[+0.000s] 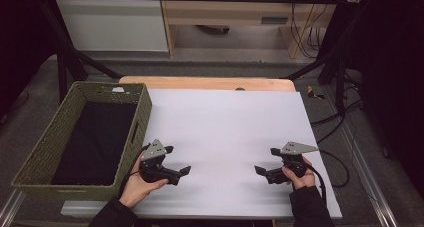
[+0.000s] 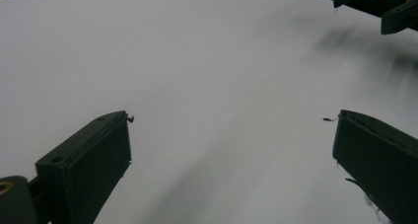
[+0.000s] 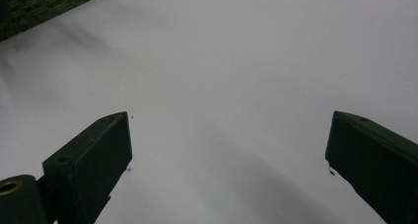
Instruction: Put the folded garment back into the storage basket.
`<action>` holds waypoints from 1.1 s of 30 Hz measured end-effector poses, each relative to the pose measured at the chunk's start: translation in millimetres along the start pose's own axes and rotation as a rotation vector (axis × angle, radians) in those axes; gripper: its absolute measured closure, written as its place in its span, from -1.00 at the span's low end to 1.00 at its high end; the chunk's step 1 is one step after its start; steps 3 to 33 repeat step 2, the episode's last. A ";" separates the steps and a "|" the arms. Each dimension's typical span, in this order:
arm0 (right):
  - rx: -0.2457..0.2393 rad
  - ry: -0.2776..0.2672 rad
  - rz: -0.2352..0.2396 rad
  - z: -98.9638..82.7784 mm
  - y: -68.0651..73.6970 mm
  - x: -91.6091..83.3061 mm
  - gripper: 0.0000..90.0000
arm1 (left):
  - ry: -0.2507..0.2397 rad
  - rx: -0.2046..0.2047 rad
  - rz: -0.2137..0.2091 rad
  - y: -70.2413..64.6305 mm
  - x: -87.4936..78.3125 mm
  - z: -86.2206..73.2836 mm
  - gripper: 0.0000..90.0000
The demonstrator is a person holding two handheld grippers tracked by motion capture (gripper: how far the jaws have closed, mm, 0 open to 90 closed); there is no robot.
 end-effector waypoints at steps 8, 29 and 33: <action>-0.002 0.004 0.003 -0.4 0.9 1.2 -0.91 | 0.011 -0.007 -0.004 0.2 1.8 -2.3 -0.98; -0.002 0.004 0.003 -0.4 0.9 1.2 -0.91 | 0.011 -0.007 -0.004 0.2 1.8 -2.3 -0.98; -0.002 0.004 0.003 -0.4 0.9 1.2 -0.91 | 0.011 -0.007 -0.004 0.2 1.8 -2.3 -0.98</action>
Point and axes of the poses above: each handheld gripper's, and its own axes: x roughly forward along the jaws, z roughly out of its top, y roughly to its left, the point moved 4 cm from there along x, roughly forward along the jaws, and after that the axes turned 8 degrees about z, right-handed, at the moved point
